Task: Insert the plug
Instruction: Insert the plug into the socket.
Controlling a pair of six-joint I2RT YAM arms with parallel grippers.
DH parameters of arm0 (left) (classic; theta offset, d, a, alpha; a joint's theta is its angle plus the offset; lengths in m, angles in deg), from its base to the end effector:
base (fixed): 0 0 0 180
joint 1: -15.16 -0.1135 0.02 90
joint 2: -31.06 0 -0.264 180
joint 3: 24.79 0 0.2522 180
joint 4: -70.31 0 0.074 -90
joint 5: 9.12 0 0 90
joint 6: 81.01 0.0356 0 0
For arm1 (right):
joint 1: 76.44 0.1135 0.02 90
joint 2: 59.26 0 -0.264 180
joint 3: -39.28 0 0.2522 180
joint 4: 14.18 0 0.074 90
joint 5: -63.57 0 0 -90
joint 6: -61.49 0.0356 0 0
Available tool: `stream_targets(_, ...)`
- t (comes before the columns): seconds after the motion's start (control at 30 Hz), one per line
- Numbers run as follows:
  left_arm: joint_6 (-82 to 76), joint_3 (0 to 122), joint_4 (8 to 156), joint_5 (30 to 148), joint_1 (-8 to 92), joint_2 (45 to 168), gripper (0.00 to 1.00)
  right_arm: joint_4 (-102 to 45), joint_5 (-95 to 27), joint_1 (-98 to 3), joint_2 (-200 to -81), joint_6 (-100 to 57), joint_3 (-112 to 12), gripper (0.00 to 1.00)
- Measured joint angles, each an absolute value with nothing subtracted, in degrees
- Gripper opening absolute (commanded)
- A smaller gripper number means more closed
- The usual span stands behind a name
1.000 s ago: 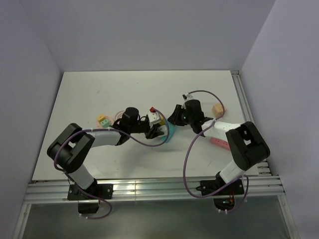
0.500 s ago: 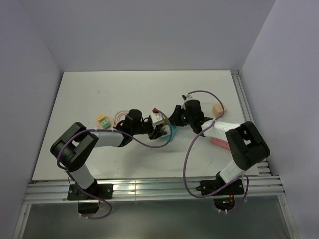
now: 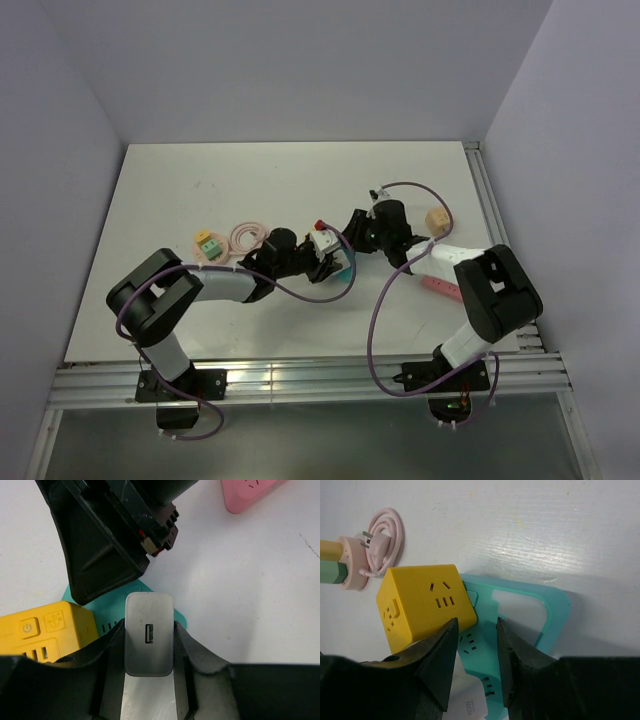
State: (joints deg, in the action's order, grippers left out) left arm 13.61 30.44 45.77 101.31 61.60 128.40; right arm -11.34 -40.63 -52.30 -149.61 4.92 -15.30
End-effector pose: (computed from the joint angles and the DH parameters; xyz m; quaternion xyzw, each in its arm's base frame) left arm 0.2275 -0.2572 0.1738 0.4368 0.6713 -0.3412 0.4921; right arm 0.2860 0.1377 0.1711 0.0117 0.8737 0.3234 0.3632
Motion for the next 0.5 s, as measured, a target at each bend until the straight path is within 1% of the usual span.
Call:
stream_targets(0.07, 13.5, 30.5, 45.8, 100.6, 62.0, 128.4, 0.01, -11.5, -40.6, -52.8, -149.2, 5.1, -15.3, 0.47)
stream_targets(0.1, 13.4, 30.5, 45.8, 100.3, 62.1, 128.4, 0.00, -11.8, -40.5, -53.2, -148.9, 5.1, -15.3, 0.50)
stream_targets(0.17, 13.2, 30.5, 45.9, 100.1, 62.2, 128.4, 0.00, -13.1, -39.8, -54.0, -147.7, 5.1, -15.3, 0.51)
stream_targets(0.2, 13.0, 30.5, 45.9, 100.0, 62.2, 128.4, 0.00, -13.7, -39.3, -54.3, -147.0, 5.1, -15.4, 0.55)
stream_targets(0.27, 13.0, 30.5, 46.0, 99.9, 62.2, 128.4, 0.00, -15.3, -38.0, -54.6, -145.9, 5.0, -16.0, 0.57)
stream_targets(0.37, 12.9, 30.6, 46.4, 99.8, 62.3, 128.3, 0.00, -18.4, -36.0, -54.7, -146.2, 4.5, -19.3, 0.58)
stream_targets(0.5, 12.8, 31.1, 47.5, 99.9, 62.3, 128.3, 0.00, -20.7, -34.8, -54.7, -150.8, 3.7, -26.0, 0.59)
